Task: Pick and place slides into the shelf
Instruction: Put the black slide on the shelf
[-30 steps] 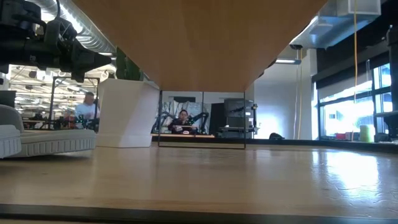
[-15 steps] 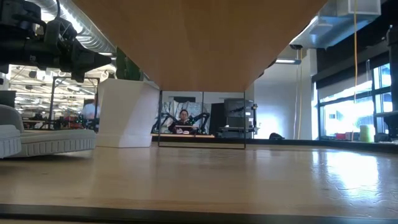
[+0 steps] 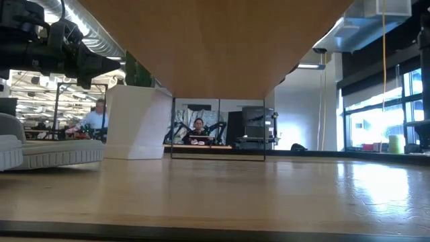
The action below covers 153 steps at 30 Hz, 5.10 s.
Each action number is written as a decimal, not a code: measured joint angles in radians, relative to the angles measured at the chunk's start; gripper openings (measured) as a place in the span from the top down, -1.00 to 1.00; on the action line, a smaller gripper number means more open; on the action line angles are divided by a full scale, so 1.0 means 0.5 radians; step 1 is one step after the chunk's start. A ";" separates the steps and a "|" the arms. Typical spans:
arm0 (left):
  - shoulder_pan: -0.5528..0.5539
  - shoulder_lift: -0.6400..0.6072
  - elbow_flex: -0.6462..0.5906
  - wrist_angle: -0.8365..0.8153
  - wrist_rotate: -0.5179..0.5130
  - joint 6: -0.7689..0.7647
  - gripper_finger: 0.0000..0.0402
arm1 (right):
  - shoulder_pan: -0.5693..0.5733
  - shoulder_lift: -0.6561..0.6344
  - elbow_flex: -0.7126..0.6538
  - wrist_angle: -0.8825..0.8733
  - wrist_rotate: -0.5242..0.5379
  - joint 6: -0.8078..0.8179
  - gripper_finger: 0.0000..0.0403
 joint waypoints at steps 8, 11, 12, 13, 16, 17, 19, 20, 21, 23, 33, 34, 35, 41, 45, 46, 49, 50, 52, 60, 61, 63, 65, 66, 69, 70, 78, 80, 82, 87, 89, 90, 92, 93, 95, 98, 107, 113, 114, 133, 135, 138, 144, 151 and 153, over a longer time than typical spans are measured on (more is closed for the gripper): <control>0.000 0.001 0.000 0.001 0.000 -0.001 1.00 | 0.027 -0.152 0.000 -0.018 0.041 -0.231 0.24; 0.000 0.000 0.000 0.000 0.000 -0.002 1.00 | 0.050 -0.152 -0.006 -0.013 0.071 -0.308 0.24; -0.001 0.000 0.001 0.001 0.000 -0.002 1.00 | 0.055 -0.153 -0.019 -0.012 0.102 -0.330 0.24; -0.001 0.000 0.001 0.000 0.000 -0.002 1.00 | 0.056 -0.153 -0.029 -0.029 0.127 -0.380 0.24; 0.000 0.001 0.001 0.001 -0.006 -0.001 1.00 | 0.054 -0.154 -0.032 -0.142 0.114 -0.440 0.24; 0.000 0.000 0.001 0.001 -0.013 -0.002 1.00 | 0.053 -0.160 -0.032 -0.177 0.071 -0.415 0.24; 0.000 0.000 0.000 0.000 -0.030 -0.001 1.00 | 0.055 -0.165 -0.032 -0.177 0.050 -0.400 0.24; 0.000 0.000 0.000 0.000 -0.039 -0.001 1.00 | 0.055 -0.162 -0.032 -0.176 0.067 -0.408 0.24; -0.001 0.001 0.001 0.000 -0.052 -0.002 1.00 | 0.054 -0.159 -0.032 -0.184 0.106 -0.444 0.24; 0.000 0.000 0.000 -0.001 -0.058 -0.002 1.00 | 0.054 -0.179 -0.032 -0.234 0.197 -0.471 0.24; 0.000 0.000 0.000 0.000 -0.067 -0.002 1.00 | 0.062 -0.493 -0.033 -0.093 0.273 -0.462 0.24; -0.001 0.001 0.000 0.000 -0.067 -0.002 1.00 | 0.071 -0.497 -0.041 -0.081 0.273 -0.461 0.24; 0.000 0.000 0.000 -0.001 -0.067 -0.002 1.00 | 0.080 -0.502 -0.070 -0.031 0.273 -0.449 0.24; -0.001 0.000 0.000 0.000 -0.071 -0.001 1.00 | 0.097 -0.609 -0.616 0.937 0.256 -0.417 0.24; 0.000 0.001 0.000 0.000 -0.111 -0.001 1.00 | 0.111 -0.695 -0.981 1.495 0.239 -0.414 0.24; 0.000 0.000 0.000 0.000 -0.111 -0.001 1.00 | 0.119 -0.711 -1.065 1.613 0.236 -0.410 0.24; -0.001 0.000 0.000 0.000 -0.111 -0.006 1.00 | 0.135 -0.770 -1.262 1.955 0.232 -0.410 0.24; 0.000 0.000 0.000 0.000 -0.111 -0.007 1.00 | 0.140 -0.788 -1.312 2.024 0.232 -0.409 0.24; -0.001 0.000 0.000 0.000 -0.111 -0.007 1.00 | 0.143 -0.829 -1.380 2.065 0.231 -0.409 0.24; 0.000 0.000 0.000 0.000 -0.111 -0.059 1.00 | 0.142 -0.917 -1.440 2.013 0.135 -0.306 0.24; -0.001 0.000 0.000 0.000 -0.111 -0.059 1.00 | 0.142 -0.915 -1.440 1.981 0.103 -0.234 0.24; 0.000 0.000 0.000 0.000 -0.111 -0.059 1.00 | 0.142 -0.914 -1.440 1.917 0.053 -0.156 0.24; 0.000 0.000 0.000 0.000 -0.111 -0.059 1.00 | 0.142 -0.915 -1.440 1.915 0.044 -0.150 0.24; 0.000 0.000 0.000 0.000 -0.111 -0.059 1.00 | 0.142 -0.915 -1.440 1.921 0.044 -0.150 0.24; -0.001 0.000 0.000 0.000 -0.111 -0.059 1.00 | 0.142 -0.915 -1.440 1.931 0.037 -0.103 0.24; 0.000 0.000 0.000 0.000 -0.111 -0.059 1.00 | 0.142 -0.915 -1.440 1.926 0.020 -0.060 0.24; -0.001 0.001 0.000 0.000 -0.111 -0.056 1.00 | 0.141 -0.911 -1.440 1.844 -0.080 0.109 0.24; 0.000 0.001 0.000 -0.001 -0.111 -0.055 1.00 | 0.140 -0.911 -1.440 1.853 -0.080 0.109 0.24; 0.000 0.000 0.000 -0.001 -0.111 -0.054 1.00 | 0.140 -0.910 -1.440 1.855 -0.080 0.118 0.24; -0.001 0.000 0.000 -0.004 -0.111 -0.054 1.00 | 0.139 -0.890 -1.440 1.854 -0.080 0.202 0.24; -0.001 0.000 0.000 -0.004 -0.111 -0.053 1.00 | 0.139 -0.861 -1.440 1.866 -0.079 0.214 0.24; 0.000 0.000 0.000 -0.004 -0.111 -0.053 1.00 | 0.139 -0.839 -1.440 1.892 -0.076 0.217 0.24; 0.000 0.000 0.000 -0.004 -0.111 -0.053 1.00 | 0.139 -0.788 -1.440 1.984 -0.066 0.213 0.24; 0.000 0.000 0.000 -0.004 -0.111 -0.053 1.00 | 0.139 -0.756 -1.439 2.029 -0.066 0.213 0.24; 0.000 0.001 0.000 -0.004 -0.112 -0.053 1.00 | 0.139 -0.683 -1.439 2.096 -0.066 0.219 0.24; -0.001 0.000 0.000 -0.005 -0.112 -0.053 1.00 | 0.139 -0.569 -1.438 2.215 -0.065 0.220 0.24; 0.000 0.000 0.000 -0.004 -0.114 -0.052 1.00 | 0.139 -0.234 -1.329 2.359 -0.064 0.264 0.24; -0.001 0.000 0.000 -0.004 -0.133 -0.036 1.00 | 0.139 -0.061 -1.220 2.359 -0.064 0.248 0.24; 0.000 0.000 0.000 -0.004 -0.146 -0.035 1.00 | 0.139 -0.042 -1.211 2.358 -0.063 0.213 0.24; 0.000 0.000 0.000 -0.005 -0.186 -0.036 1.00 | 0.139 -0.004 -1.190 2.334 -0.058 -0.311 0.24; 0.000 0.000 0.000 -0.004 -0.186 -0.036 1.00 | 0.139 -0.004 -1.190 2.334 -0.059 -0.311 0.24; -0.001 0.000 0.000 -0.004 -0.185 -0.036 1.00 | 0.139 -0.004 -1.190 2.334 -0.059 -0.309 0.24; 0.000 0.000 0.000 -0.004 -0.185 -0.036 1.00 | 0.139 -0.004 -1.190 2.334 -0.061 -0.307 0.24; -0.001 0.000 0.000 -0.004 -0.185 -0.036 1.00 | 0.139 -0.005 -1.190 2.327 -0.063 -0.314 0.24; 0.000 0.000 0.000 -0.004 -0.185 -0.036 1.00 | 0.139 -0.006 -1.189 2.306 -0.064 -0.315 0.24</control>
